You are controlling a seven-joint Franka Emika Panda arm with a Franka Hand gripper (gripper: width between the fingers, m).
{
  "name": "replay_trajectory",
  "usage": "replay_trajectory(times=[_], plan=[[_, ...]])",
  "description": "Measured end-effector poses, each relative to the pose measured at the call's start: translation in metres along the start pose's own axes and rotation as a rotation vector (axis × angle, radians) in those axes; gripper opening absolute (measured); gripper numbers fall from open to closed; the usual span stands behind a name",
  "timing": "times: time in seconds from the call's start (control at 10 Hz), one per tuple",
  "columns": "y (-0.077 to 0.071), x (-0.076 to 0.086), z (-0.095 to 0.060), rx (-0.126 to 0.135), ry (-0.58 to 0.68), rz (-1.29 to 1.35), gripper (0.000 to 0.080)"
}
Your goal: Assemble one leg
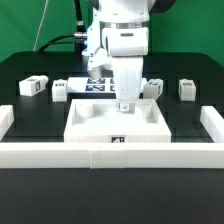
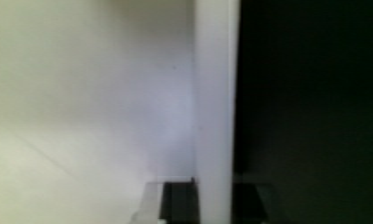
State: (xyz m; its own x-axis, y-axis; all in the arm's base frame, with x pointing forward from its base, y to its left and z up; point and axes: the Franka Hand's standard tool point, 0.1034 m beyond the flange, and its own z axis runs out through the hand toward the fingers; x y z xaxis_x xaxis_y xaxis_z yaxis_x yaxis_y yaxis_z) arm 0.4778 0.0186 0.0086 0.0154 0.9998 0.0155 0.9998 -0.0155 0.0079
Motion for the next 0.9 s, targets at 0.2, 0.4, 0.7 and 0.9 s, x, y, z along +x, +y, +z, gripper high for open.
replay_trajectory(times=[0.2, 0.4, 0.7, 0.9], plan=[[0.006, 0.026, 0.001, -0.006, 0.015, -0.036, 0.006], [0.014, 0.045, 0.001, -0.015, 0.026, -0.052, 0.006], [0.021, 0.069, 0.001, -0.019, 0.032, -0.027, 0.006], [0.023, 0.072, 0.001, -0.014, 0.03, -0.004, 0.006]])
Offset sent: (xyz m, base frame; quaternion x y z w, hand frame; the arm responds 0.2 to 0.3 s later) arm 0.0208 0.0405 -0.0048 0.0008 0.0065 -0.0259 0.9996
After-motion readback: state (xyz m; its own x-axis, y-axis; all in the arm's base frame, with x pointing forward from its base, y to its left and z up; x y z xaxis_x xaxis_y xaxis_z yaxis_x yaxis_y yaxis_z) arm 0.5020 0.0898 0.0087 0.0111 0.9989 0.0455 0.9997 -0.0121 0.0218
